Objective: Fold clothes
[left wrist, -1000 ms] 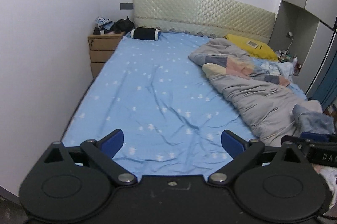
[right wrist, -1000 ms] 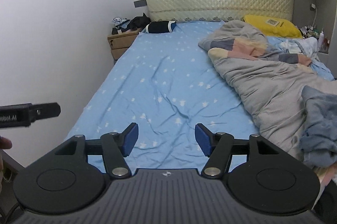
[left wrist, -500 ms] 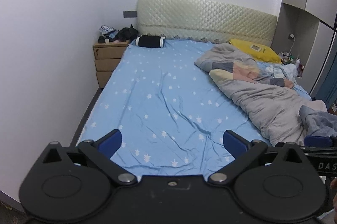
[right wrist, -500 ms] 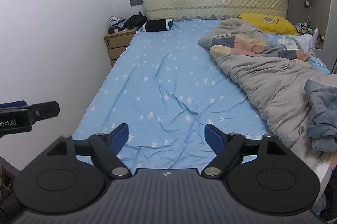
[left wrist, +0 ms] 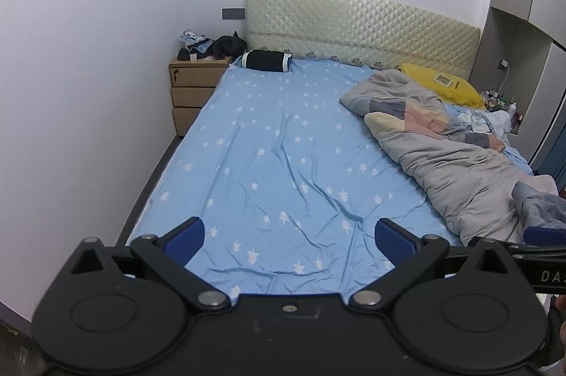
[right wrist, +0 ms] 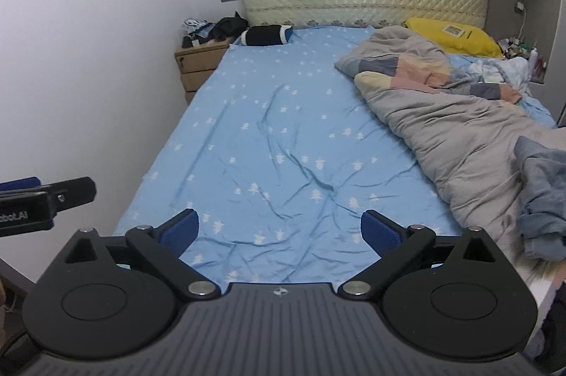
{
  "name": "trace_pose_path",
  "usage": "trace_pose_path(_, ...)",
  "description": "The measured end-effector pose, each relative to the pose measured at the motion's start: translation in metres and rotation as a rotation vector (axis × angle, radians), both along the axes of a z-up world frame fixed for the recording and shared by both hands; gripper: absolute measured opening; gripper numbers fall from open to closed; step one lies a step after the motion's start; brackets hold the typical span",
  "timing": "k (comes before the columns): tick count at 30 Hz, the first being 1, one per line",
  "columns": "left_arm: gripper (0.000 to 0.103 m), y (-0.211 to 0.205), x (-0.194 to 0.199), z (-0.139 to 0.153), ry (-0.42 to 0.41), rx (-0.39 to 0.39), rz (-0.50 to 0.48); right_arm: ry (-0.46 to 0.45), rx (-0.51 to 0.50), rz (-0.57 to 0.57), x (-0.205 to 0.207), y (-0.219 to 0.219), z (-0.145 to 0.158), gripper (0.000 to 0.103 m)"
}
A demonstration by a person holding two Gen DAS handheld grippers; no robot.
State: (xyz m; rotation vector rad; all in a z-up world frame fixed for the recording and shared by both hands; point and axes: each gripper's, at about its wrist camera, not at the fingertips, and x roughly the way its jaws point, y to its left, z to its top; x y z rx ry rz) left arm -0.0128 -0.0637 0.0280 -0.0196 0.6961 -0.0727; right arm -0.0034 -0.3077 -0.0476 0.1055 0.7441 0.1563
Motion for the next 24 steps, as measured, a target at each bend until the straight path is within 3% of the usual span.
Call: trace_pose_path(24,0.103,-0.0008,-0.0058,0.0026,-0.002,0.022,-0.012,0.049,0.008,-0.017,-0.0079,0.0055,-0.0045,0.1)
